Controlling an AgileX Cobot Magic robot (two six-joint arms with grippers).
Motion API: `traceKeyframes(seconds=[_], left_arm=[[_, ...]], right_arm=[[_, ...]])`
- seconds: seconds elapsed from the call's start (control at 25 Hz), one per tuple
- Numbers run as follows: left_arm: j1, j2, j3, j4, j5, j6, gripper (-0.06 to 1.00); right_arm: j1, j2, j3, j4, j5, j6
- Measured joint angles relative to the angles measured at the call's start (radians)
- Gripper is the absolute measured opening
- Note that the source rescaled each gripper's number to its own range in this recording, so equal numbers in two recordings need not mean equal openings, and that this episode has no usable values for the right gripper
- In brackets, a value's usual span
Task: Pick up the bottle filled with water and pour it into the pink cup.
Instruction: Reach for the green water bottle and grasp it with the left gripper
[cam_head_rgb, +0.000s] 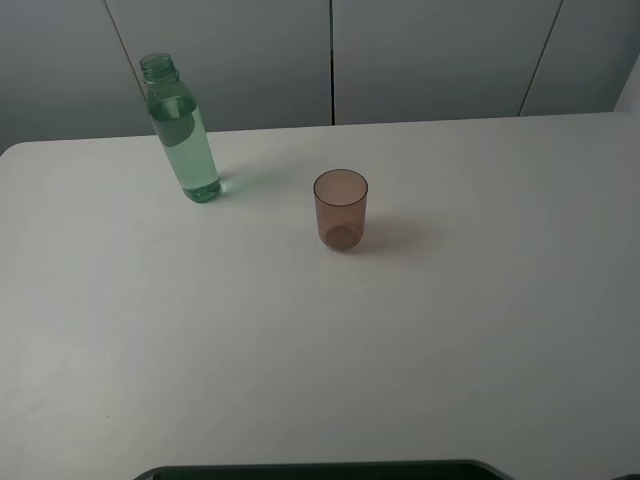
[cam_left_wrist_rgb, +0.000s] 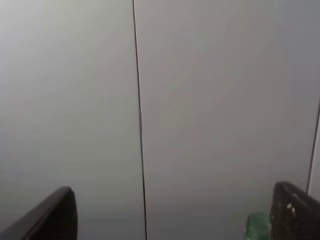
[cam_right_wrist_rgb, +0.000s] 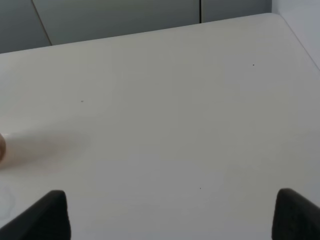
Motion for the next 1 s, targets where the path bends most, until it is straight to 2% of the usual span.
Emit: traceKeyframes(seconds=[0.2, 0.28, 0.4, 0.48, 0.64, 1.0], left_arm=[[0.000, 0.174, 0.105, 0.000, -0.288, -0.004, 0.94], [0.000, 0.241, 0.167, 0.016, -0.415, -0.034, 0.94], [0.000, 0.355, 0.269, 0.101, -0.656, -0.096, 0.94], [0.000, 0.424, 0.313, 0.161, -0.761, -0.115, 0.94], [0.000, 0.553, 0.329, 0.228, -0.860, -0.128, 0.94], [0.000, 0.837, 0.329, 0.248, -1.104, -0.130, 0.94]], right_arm=[[0.000, 0.000, 0.000, 0.000, 0.000, 0.000], [0.000, 0.000, 0.000, 0.000, 0.000, 0.000], [0.000, 0.000, 0.000, 0.000, 0.000, 0.000], [0.000, 0.000, 0.000, 0.000, 0.000, 0.000], [0.000, 0.000, 0.000, 0.000, 0.000, 0.000], [0.000, 0.000, 0.000, 0.000, 0.000, 0.000]])
